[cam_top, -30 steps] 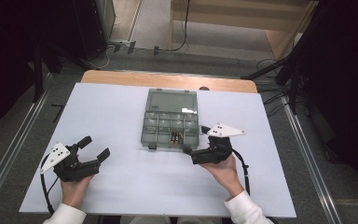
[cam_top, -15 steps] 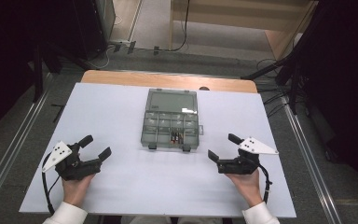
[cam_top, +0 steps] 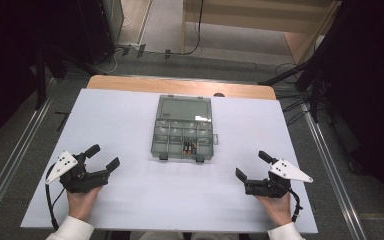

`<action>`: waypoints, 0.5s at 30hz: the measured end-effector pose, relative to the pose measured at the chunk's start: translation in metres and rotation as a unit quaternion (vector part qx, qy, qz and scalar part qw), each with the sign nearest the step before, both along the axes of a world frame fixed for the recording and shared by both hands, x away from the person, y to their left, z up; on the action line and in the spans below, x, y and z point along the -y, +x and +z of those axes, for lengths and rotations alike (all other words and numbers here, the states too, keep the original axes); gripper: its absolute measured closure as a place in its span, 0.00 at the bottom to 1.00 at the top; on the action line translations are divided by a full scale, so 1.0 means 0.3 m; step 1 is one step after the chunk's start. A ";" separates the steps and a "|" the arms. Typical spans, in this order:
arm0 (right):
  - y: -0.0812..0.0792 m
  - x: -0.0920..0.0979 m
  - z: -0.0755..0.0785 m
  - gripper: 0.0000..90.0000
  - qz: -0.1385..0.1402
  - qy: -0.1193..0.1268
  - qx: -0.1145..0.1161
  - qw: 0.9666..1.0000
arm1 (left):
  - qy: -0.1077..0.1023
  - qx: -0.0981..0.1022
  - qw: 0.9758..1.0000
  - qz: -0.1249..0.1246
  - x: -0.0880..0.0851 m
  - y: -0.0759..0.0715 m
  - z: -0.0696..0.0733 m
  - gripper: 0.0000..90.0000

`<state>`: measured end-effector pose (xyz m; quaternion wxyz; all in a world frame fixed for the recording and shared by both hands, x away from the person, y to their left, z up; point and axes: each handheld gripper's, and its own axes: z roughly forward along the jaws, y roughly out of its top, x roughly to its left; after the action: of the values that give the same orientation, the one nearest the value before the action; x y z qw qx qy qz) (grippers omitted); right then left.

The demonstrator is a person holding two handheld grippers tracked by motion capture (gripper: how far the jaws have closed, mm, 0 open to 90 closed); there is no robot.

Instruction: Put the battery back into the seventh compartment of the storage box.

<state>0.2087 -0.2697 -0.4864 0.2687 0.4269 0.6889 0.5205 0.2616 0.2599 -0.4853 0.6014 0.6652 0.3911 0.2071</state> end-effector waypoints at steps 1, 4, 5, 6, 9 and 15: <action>-0.007 0.001 -0.001 0.00 -0.003 -0.004 0.001 1.000 | 0.000 0.000 1.000 0.000 0.001 0.000 0.000 0.11; -0.022 0.006 -0.007 0.00 -0.009 -0.007 0.007 1.000 | 0.000 0.000 1.000 0.000 0.002 0.001 0.000 0.11; -0.026 0.010 -0.010 0.00 -0.011 -0.007 0.010 1.000 | 0.000 0.000 1.000 0.000 0.002 0.001 0.000 0.11; -0.031 0.015 -0.012 0.00 -0.014 -0.005 0.011 1.000 | 0.000 0.000 1.000 0.000 0.002 0.001 0.000 0.11; -0.043 0.034 -0.019 0.00 -0.020 0.006 0.013 1.000 | 0.000 0.000 1.000 0.000 0.002 0.002 -0.001 0.11; -0.041 0.052 -0.022 0.00 -0.035 0.026 0.012 0.999 | 0.002 0.000 1.000 -0.001 0.004 0.003 0.000 0.11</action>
<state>0.1965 -0.2852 -0.4931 0.2836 0.4510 0.6566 0.5340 0.2626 0.2587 -0.4854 0.6000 0.6670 0.3899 0.2076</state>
